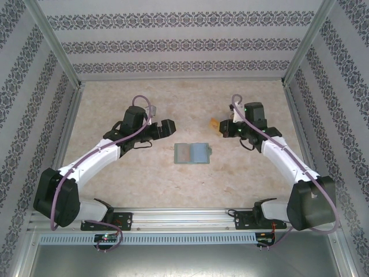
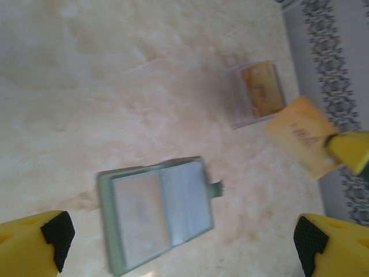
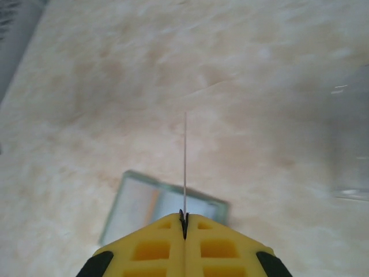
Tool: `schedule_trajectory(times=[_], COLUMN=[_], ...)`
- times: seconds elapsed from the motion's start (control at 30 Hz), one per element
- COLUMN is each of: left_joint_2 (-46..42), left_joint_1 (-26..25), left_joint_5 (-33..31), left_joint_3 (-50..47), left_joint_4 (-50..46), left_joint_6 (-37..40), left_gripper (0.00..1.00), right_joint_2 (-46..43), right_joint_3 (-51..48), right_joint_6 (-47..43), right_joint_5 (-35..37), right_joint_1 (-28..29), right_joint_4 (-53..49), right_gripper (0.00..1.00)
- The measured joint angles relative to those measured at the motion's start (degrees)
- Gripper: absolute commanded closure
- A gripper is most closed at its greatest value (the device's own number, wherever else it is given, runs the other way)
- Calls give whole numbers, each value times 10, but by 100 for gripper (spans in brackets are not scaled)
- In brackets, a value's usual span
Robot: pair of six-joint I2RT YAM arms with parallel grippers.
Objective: Put the credit cards into the card holder
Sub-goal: Pick up the credit card from the storage box.
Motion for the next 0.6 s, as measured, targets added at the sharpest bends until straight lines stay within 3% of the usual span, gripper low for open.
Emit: schedule_trajectory(times=[0.13,0.27,0.4,0.53,0.6], left_joint_2=[23,47,78,95,95], left_joint_1=[0,0,0,0,0], left_joint_5=[34,67,104,132,143], left_joint_3=[0,0,2,8,12], left_joint_4=[59,110,163,196,204], left_joint_6=[-36,-72,-112,-144,-154], left_gripper=[0,0,0,11,24], right_joint_2=[0,3,26,47,56], right_joint_3=[-50,-118,-118,-110,-102], right_joint_6=[151,309,384,425,437], right_joint_5=[-40,-24,-5,19,29], right_joint_1=[39,81,118,151,165], right_joint_4=[123,281,379,455,476], right_gripper=[100,100,100,100,100])
